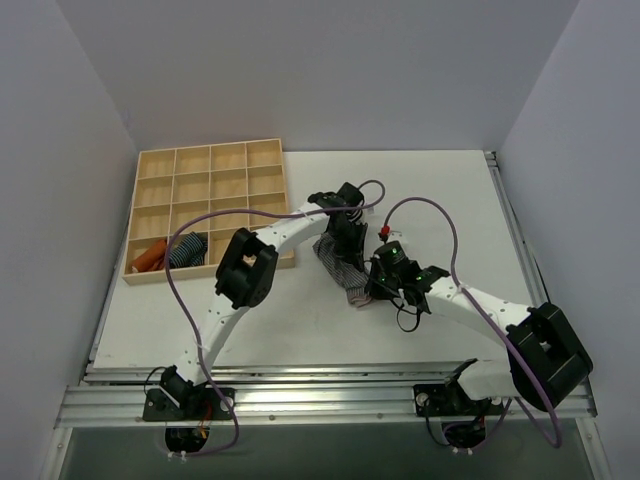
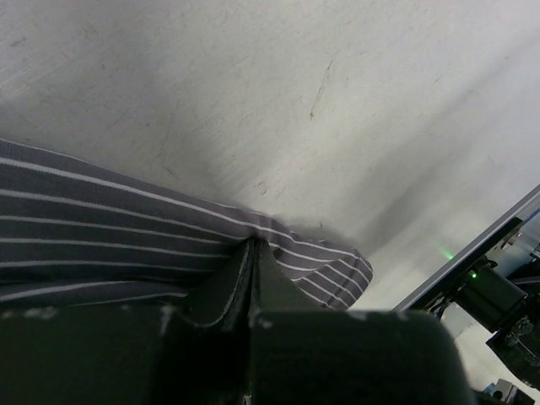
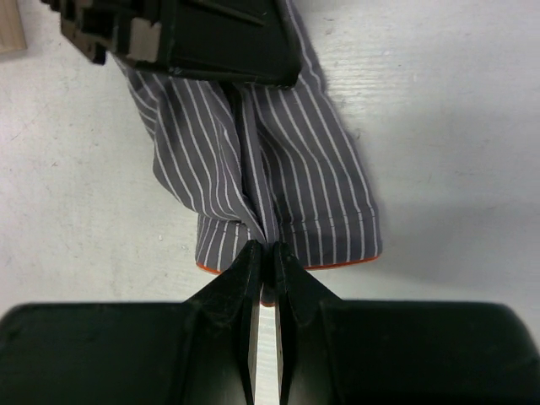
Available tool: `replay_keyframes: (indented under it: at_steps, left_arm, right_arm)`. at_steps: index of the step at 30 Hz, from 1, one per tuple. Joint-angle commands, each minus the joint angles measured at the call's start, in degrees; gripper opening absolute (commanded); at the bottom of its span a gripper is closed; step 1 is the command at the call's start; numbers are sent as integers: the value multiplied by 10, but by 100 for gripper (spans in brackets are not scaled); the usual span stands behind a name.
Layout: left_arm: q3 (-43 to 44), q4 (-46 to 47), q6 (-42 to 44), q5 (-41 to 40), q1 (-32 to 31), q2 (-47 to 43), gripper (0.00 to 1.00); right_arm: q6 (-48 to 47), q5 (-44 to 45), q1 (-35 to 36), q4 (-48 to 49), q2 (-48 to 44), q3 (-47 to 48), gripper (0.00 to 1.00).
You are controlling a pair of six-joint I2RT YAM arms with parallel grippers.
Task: Roll the underwear
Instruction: Fold the underwear
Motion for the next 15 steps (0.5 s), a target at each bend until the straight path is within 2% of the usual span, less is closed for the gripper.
replay_keyframes:
  at_steps: [1, 15]
  left_arm:
    - [-38, 11, 25, -24, -9, -12, 2]
    - [-72, 29, 32, -21, -10, -23, 2]
  right_arm:
    - [-10, 24, -14, -24, -14, -4, 0]
    - [-18, 50, -49, -31, 2, -7, 0]
